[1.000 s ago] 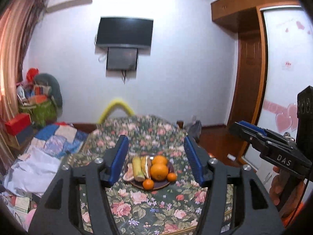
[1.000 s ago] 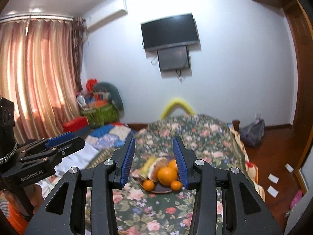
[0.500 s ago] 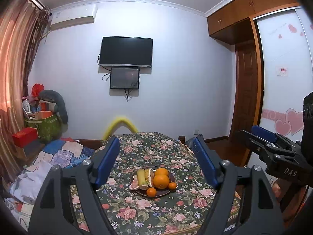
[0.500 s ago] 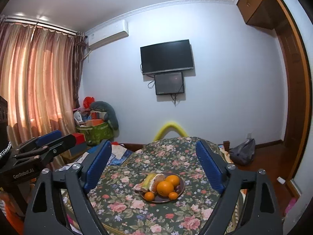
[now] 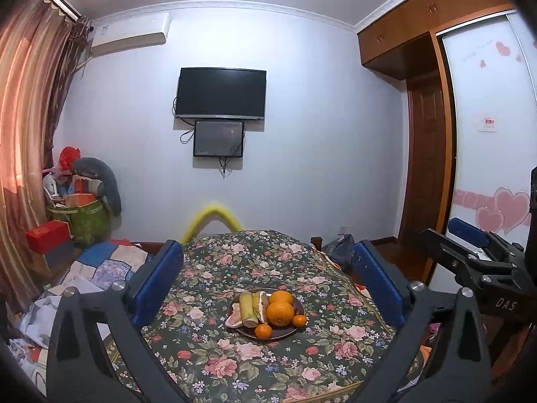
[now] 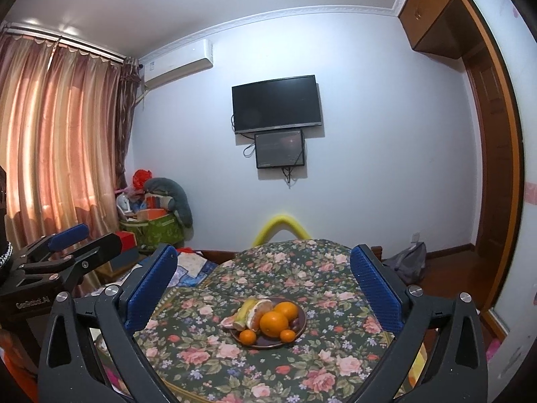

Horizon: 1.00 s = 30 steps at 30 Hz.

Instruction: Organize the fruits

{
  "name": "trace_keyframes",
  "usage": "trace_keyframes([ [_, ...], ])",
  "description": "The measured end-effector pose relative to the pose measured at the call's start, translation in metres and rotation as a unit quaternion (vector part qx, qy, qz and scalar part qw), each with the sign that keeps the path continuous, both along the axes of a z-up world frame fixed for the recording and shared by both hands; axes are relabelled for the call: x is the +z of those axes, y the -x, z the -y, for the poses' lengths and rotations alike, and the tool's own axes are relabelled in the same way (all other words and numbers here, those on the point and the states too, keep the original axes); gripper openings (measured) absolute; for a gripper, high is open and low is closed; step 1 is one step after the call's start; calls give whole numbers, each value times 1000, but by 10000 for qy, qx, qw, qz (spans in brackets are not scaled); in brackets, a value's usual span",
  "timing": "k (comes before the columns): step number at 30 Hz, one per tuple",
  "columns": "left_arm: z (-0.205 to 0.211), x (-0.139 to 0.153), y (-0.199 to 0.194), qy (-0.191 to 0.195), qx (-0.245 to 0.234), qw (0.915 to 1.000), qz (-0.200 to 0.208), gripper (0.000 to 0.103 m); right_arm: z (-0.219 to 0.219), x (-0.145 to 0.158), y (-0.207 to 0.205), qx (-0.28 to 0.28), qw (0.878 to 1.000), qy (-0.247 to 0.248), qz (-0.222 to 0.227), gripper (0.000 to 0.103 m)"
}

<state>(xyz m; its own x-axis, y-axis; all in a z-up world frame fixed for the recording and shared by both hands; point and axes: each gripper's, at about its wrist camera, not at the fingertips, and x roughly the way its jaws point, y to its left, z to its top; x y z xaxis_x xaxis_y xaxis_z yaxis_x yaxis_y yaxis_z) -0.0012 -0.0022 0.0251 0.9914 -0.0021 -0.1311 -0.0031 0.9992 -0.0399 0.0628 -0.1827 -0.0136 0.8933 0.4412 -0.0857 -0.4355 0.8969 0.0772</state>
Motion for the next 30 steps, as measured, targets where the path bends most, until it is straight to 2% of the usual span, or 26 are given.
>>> trace_keyframes([
  [30,-2,-2,-7,52,-94,9998,-144,103,3,5,9,-128,9999,50,59,103],
])
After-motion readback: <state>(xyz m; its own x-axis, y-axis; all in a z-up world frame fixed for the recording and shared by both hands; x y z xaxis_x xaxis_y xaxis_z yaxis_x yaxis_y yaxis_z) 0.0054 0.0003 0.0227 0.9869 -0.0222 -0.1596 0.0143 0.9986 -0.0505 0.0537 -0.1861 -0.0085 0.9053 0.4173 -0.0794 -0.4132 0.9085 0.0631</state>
